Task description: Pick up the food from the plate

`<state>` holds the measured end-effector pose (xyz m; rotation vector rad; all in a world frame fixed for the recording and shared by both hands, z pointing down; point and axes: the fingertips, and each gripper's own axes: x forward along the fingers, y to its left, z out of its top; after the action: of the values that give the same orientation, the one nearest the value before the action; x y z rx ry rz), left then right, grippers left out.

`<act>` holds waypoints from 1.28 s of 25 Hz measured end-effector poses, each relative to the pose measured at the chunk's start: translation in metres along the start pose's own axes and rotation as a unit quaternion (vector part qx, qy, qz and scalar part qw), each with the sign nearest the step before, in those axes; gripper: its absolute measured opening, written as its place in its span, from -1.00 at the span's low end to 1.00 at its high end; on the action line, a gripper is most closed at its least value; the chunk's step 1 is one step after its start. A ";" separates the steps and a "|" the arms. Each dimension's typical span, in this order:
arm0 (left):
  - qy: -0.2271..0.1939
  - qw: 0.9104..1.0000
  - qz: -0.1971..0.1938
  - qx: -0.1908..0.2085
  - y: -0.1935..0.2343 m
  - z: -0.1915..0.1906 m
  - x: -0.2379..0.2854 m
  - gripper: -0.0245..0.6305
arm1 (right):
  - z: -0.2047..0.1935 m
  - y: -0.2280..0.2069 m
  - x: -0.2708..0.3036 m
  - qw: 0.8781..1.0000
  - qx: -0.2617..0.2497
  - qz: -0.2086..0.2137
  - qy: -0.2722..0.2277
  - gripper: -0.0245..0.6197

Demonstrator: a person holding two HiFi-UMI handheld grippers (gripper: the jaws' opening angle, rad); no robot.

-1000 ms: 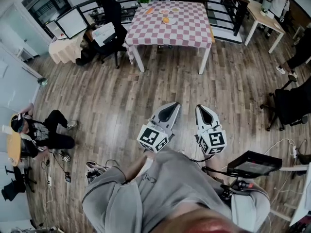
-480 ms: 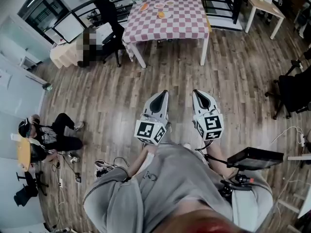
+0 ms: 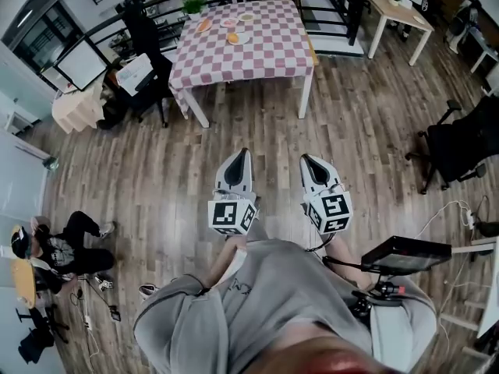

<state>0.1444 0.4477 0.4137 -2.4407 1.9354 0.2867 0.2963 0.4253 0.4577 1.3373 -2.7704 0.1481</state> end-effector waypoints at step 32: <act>0.036 0.990 -0.137 -0.020 0.225 -0.055 0.196 -0.90 | 0.000 -0.012 0.291 0.997 0.013 -0.047 0.052 -0.88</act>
<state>-0.0236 0.1995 0.4610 -2.7349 1.6033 0.2374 0.1248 0.1923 0.4868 1.4191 -2.6234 0.2431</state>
